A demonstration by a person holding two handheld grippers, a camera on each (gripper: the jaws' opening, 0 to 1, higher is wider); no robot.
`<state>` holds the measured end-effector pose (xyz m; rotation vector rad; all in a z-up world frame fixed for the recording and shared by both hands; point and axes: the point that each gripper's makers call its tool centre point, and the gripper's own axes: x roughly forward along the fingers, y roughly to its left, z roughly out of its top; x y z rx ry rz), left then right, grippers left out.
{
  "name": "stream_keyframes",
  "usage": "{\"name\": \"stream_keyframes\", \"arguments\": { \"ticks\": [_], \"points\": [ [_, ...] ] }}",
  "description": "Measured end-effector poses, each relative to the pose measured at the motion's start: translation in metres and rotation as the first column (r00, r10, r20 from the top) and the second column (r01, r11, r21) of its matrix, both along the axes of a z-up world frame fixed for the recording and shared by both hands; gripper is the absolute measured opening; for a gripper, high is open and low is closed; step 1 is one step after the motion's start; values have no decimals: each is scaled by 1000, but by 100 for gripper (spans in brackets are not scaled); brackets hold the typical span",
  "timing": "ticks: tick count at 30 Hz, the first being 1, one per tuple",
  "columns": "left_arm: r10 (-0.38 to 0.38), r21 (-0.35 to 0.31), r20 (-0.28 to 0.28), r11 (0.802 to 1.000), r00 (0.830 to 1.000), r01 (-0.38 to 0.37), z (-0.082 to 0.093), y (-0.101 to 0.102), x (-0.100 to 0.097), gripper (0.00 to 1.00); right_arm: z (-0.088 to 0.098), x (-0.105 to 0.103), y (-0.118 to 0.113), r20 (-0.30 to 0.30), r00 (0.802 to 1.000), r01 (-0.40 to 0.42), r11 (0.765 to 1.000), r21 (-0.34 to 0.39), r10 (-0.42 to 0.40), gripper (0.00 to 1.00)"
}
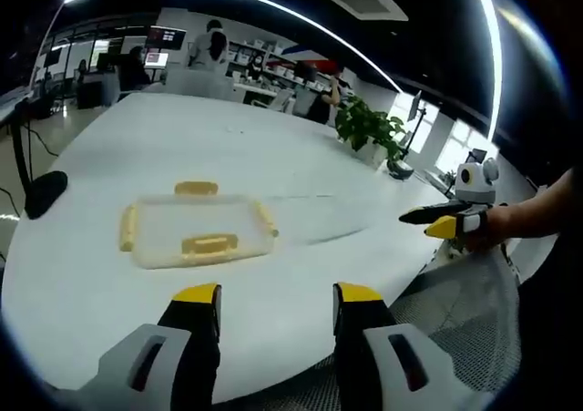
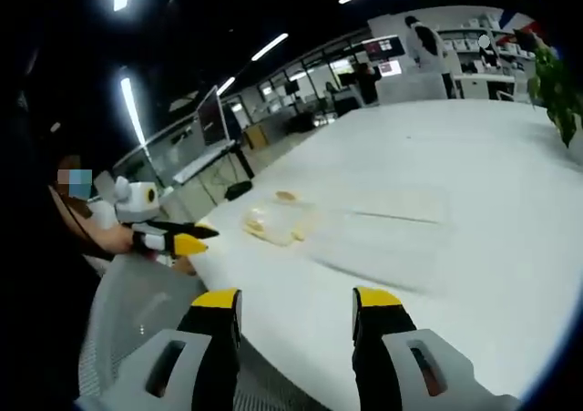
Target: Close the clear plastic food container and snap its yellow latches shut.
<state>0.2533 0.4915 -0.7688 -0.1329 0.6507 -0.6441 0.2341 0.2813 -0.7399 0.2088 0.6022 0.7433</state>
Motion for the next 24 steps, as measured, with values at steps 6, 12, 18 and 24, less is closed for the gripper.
{"name": "stream_keyframes", "arguments": {
  "ticks": [6,12,18,24],
  "points": [
    [-16,15,-2,1000,1000,16,-2,-3,-1,46,1,-2,1,2,1000,-12,1000,10,12,48],
    [-27,-3,5,1000,1000,27,4,-5,-1,43,4,0,-2,2,1000,-7,1000,20,7,47],
    [-4,-106,-27,994,1000,2,13,-3,5,39,20,4,-2,32,999,8,999,33,-9,45],
    [32,-165,-41,986,999,-38,25,1,8,37,28,8,7,43,999,10,997,70,-14,44]
  ]
}}
